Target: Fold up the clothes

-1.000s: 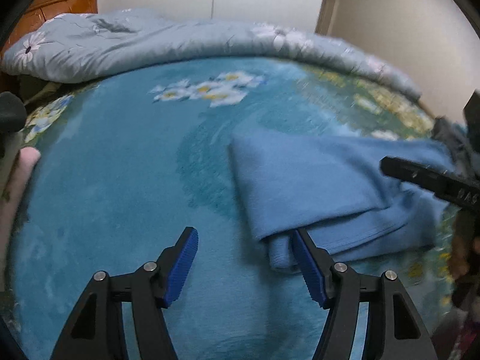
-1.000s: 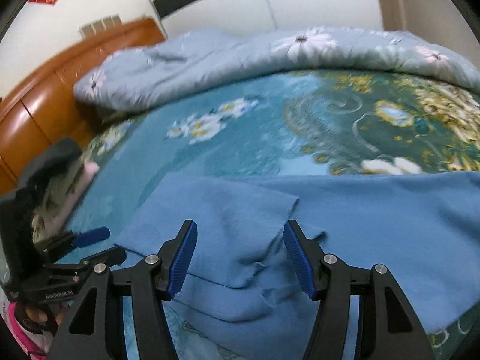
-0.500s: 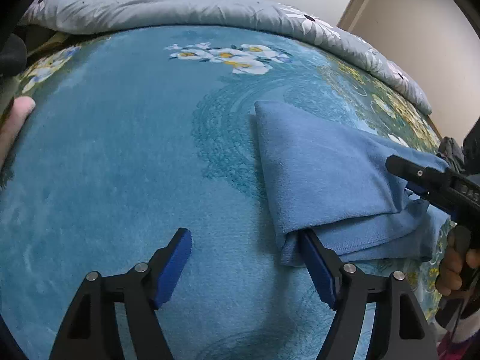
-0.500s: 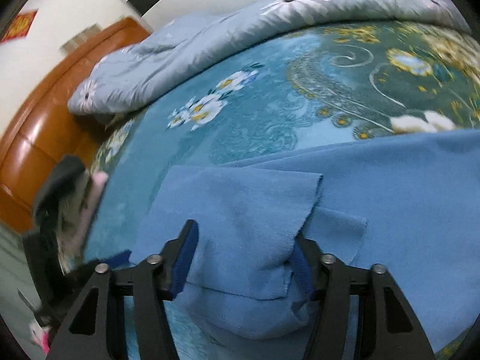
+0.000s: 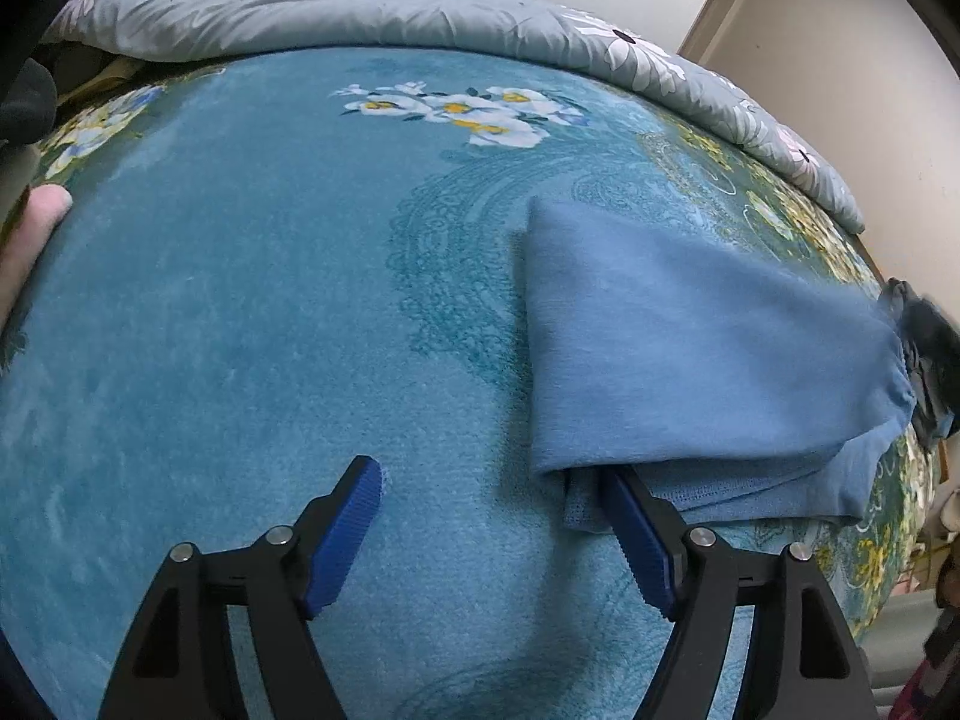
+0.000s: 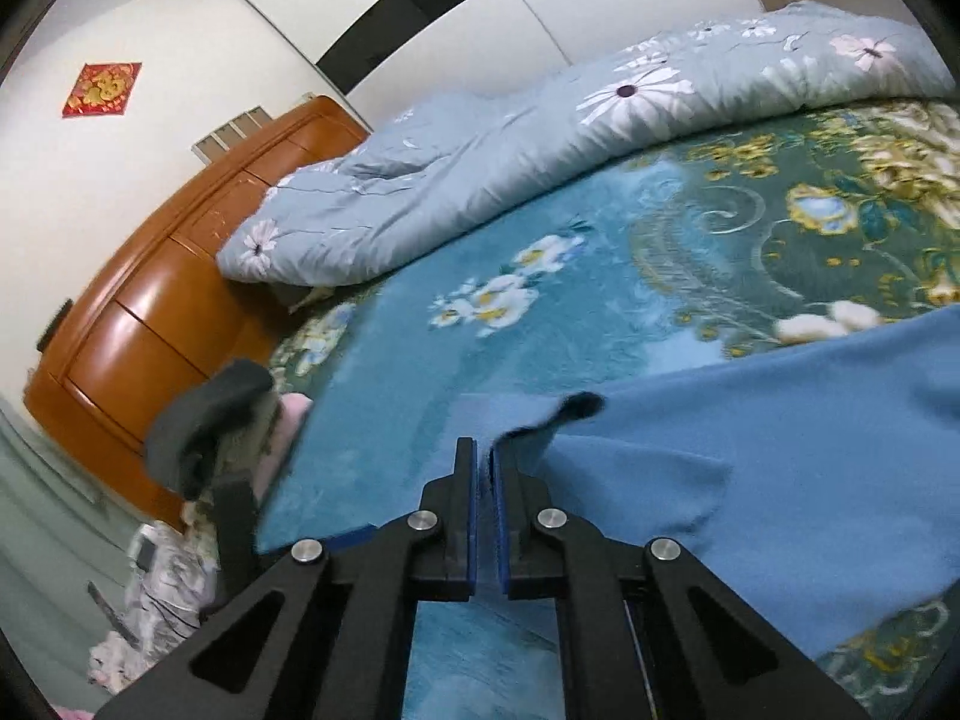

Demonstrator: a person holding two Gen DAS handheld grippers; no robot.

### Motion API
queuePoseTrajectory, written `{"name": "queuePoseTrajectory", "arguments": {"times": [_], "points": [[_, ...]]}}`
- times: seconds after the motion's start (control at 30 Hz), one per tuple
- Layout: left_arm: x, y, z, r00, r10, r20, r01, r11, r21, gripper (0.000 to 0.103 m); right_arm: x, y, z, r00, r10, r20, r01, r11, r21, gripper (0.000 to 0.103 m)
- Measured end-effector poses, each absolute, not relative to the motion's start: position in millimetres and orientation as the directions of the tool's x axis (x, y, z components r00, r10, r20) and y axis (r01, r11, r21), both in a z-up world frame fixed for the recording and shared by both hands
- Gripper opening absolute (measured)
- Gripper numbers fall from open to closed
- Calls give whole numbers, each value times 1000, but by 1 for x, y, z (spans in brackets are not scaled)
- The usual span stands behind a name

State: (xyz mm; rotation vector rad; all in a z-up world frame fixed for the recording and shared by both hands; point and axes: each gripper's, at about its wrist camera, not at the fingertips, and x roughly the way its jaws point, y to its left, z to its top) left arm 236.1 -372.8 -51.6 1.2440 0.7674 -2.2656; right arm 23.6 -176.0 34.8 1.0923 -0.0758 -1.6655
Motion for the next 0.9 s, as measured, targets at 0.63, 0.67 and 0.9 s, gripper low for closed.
{"name": "queuePoseTrajectory", "arguments": {"times": [0.63,0.67,0.9], "points": [[237,-373,-52,-487,-111,-866,617,-746,-251,82,10,-192,-36,41,-635,-772,662,-561,497,47],[237,-372,-52,-485,-112,-867,617,-746,-249,82,11,-192,-38,45,-640,-767,658,-559,505,49],[237,-373,-52,-483,-111,-869,618,-746,-248,82,23,-202,-31,149,-692,-707,667,-457,588,49]]}}
